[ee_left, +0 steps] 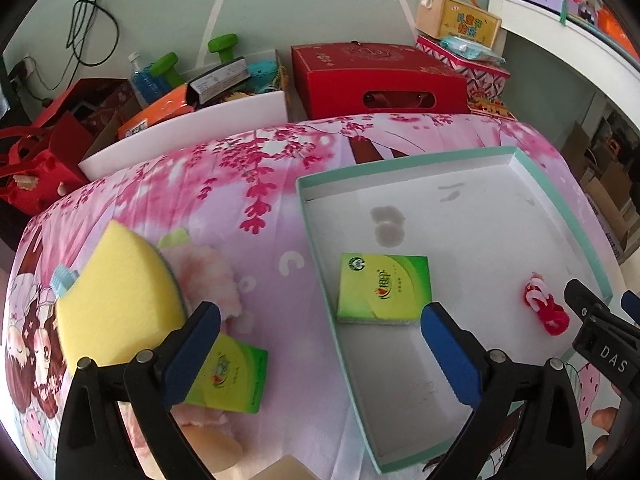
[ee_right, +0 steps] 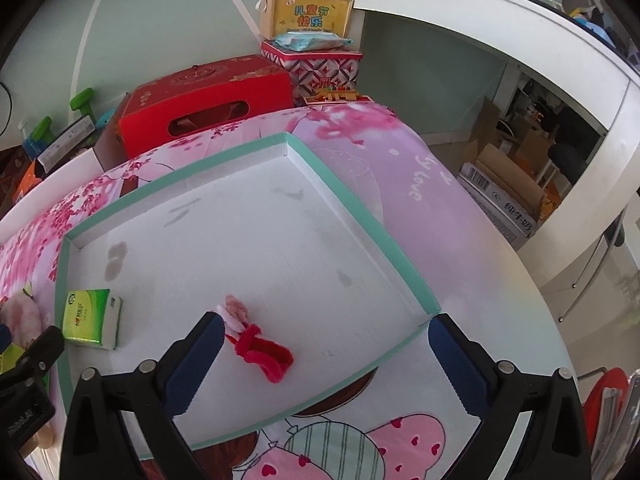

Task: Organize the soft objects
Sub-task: 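Withdraw both tools from the tray back toward the item pile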

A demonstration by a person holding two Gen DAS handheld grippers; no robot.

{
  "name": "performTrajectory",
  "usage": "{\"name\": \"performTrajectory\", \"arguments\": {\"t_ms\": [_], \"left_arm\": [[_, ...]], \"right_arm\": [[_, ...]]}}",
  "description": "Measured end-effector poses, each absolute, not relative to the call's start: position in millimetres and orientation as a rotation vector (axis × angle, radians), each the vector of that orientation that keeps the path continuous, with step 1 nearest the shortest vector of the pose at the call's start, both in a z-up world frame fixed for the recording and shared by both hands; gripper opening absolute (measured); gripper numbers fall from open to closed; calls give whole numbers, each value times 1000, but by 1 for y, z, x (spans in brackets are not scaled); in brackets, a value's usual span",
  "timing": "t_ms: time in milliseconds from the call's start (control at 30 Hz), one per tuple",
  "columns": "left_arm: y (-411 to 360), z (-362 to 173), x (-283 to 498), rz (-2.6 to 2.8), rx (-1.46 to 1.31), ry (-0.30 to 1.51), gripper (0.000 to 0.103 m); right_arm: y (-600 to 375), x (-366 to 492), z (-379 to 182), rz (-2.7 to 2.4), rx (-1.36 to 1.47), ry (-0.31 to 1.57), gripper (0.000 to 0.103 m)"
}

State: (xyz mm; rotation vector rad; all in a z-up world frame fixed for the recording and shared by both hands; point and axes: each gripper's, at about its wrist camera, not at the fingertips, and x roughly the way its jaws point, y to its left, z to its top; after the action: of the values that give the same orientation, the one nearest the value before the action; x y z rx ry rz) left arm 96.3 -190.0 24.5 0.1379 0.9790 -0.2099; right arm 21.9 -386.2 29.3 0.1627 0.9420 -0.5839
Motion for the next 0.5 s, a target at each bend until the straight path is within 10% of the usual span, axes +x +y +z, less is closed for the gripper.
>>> {"name": "performTrajectory", "arguments": {"t_ms": [500], "left_arm": [[-141,51,74,-142,46,916,100]], "right_arm": [[-367,23,36,-527,131,938,103]]}}
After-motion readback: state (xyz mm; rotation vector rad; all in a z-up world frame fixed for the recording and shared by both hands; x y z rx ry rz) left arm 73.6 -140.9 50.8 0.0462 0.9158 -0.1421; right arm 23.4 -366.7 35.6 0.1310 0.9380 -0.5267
